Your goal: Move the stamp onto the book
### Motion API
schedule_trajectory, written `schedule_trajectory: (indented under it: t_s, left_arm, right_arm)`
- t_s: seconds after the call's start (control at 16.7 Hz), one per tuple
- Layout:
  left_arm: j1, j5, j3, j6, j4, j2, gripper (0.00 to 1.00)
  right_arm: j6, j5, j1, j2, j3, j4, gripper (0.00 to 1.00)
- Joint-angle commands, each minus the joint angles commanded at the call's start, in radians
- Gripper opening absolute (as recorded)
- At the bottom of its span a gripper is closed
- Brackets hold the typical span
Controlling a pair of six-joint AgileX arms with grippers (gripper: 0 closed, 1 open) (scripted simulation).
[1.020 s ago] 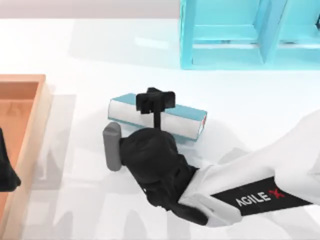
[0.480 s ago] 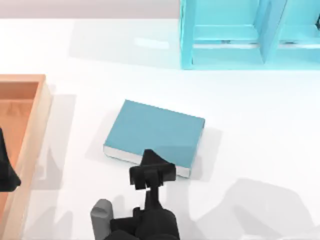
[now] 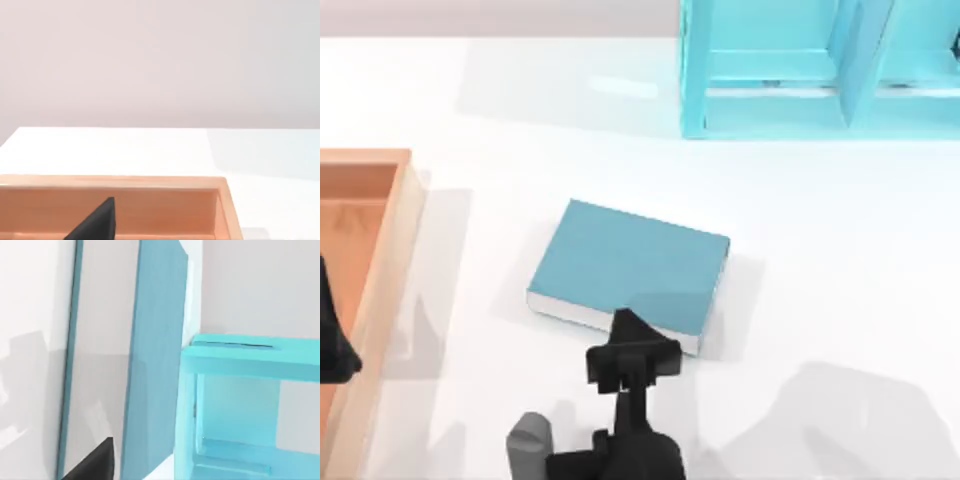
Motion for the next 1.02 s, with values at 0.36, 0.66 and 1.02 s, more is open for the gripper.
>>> schedule_trajectory:
  t_s: [0.36, 0.66, 1.02]
  left_arm:
    - [0.0, 0.0, 0.0, 0.0, 0.0, 0.0, 1.0]
    - [0.0, 0.0, 0.0, 0.0, 0.0, 0.0, 1.0]
    - [0.0, 0.0, 0.0, 0.0, 0.0, 0.0, 1.0]
  right_arm:
    - [0.109, -0.253, -0.21, -0.286, -0.23, -0.02, 1.0]
    - [0.293, -0.59, -0.55, -0.796, -0.504, -0.071, 1.0]
    - [0.562, -0.956, -1.012, -1.47, -0.753, -0.17, 1.0]
